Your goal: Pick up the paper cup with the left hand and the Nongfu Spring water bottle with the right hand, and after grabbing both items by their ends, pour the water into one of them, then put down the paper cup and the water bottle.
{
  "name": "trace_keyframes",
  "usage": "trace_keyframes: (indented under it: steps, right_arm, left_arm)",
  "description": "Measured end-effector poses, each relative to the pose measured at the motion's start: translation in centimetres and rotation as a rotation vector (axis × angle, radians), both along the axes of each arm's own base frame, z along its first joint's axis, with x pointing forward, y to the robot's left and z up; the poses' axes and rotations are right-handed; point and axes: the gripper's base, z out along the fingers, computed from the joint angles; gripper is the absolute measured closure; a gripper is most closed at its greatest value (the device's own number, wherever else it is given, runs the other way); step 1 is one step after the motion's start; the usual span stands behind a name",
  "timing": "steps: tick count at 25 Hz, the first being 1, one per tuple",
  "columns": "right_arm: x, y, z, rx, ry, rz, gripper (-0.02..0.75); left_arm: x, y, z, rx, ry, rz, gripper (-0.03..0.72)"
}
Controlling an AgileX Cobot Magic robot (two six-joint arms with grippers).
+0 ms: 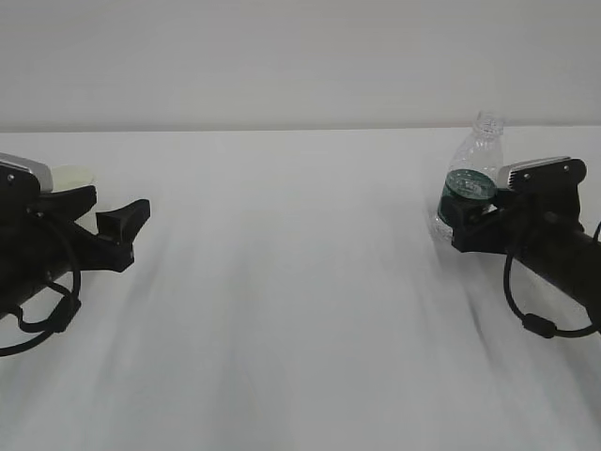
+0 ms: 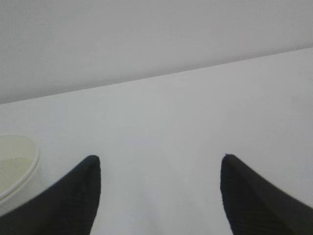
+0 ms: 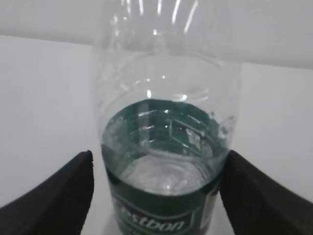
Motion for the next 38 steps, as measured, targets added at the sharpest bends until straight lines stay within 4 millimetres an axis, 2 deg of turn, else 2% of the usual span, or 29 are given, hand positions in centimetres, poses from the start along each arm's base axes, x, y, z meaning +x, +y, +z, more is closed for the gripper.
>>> trace_keyframes:
  steps: [14,22,26,38]
  right_arm:
    - [-4.9,-0.1,1.8,0.029,-0.003,-0.017,0.142]
    - [-6.9,-0.3,2.6,0.034,0.008,-0.037,0.142]
    - [-7.5,-0.5,3.1,0.038,0.002,-0.059,0.142]
    - [-7.9,-0.7,6.8,0.045,-0.123,-0.082,0.143]
  left_arm:
    - [0.0,0.0,0.1,0.001,-0.003,0.000,0.147]
    - [-0.1,0.4,2.7,0.007,-0.102,0.037,0.148]
    - [-0.2,0.6,3.4,0.017,-0.097,0.062,0.149]
    - [-1.5,1.8,7.0,0.016,-0.086,0.146,0.151]
